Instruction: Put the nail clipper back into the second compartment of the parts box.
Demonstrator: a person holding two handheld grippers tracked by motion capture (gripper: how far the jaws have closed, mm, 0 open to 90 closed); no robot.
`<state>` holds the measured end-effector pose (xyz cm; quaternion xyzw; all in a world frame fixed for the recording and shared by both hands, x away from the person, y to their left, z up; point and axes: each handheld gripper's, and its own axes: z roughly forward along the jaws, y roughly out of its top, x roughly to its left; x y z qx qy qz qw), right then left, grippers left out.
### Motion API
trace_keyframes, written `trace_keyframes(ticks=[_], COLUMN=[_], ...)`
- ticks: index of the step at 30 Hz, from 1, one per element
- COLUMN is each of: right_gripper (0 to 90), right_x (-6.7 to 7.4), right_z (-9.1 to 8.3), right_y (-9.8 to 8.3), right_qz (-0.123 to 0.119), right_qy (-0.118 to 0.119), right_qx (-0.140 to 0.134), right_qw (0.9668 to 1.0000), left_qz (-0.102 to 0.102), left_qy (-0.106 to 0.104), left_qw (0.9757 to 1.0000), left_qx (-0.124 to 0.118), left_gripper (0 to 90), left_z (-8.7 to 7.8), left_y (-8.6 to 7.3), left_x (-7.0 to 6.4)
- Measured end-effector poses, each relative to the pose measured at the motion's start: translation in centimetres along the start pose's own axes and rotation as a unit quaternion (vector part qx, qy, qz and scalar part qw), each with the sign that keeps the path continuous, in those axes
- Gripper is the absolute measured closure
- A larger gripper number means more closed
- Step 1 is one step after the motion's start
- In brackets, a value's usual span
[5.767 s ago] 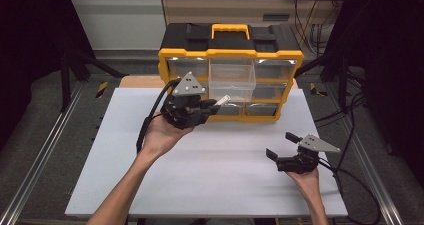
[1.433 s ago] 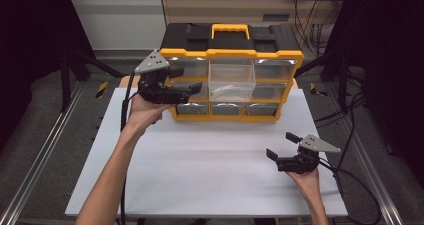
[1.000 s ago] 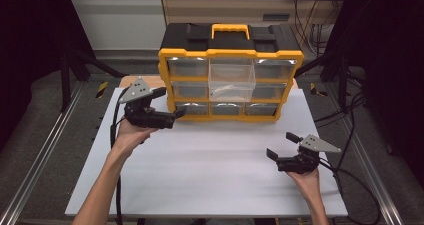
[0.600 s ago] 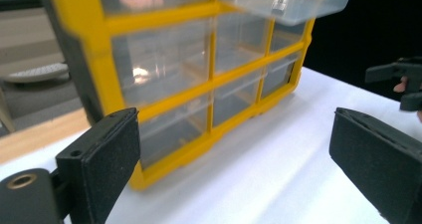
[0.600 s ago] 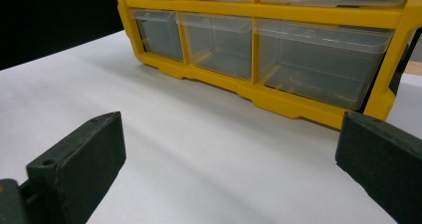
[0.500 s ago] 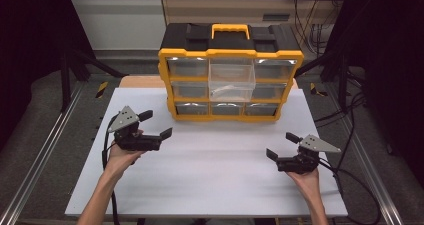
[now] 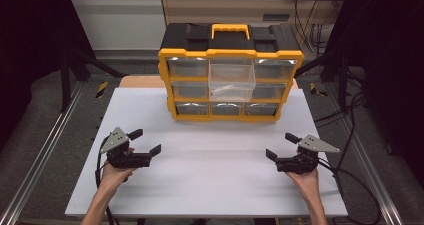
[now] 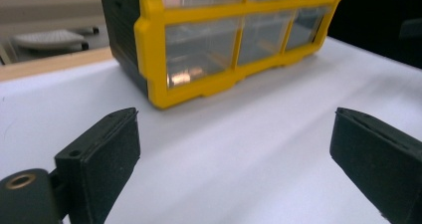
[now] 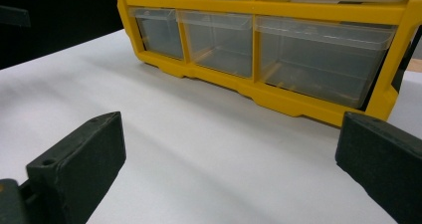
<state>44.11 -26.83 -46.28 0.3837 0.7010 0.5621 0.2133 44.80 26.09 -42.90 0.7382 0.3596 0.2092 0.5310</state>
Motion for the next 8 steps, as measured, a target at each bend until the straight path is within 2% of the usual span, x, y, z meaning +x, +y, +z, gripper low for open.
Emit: trace_keyframes(ticks=[3,8], right_gripper=[0.2,0.2], right_x=[0.0,-0.1], right_z=[0.0,0.0], right_y=[0.0,-0.1], right_qz=[0.000,0.001], right_qy=[0.000,0.002], right_qx=[-0.001,-0.001], right_qw=[1.0000,1.0000], left_qz=[-0.005,-0.002], left_qy=[0.003,0.013], left_qw=[0.9999,0.9998], left_qx=[-0.014,-0.012], left_gripper=[4.9,4.7], left_z=[-0.4,-0.8], left_y=[-0.3,-1.4], left_x=[0.0,0.3])
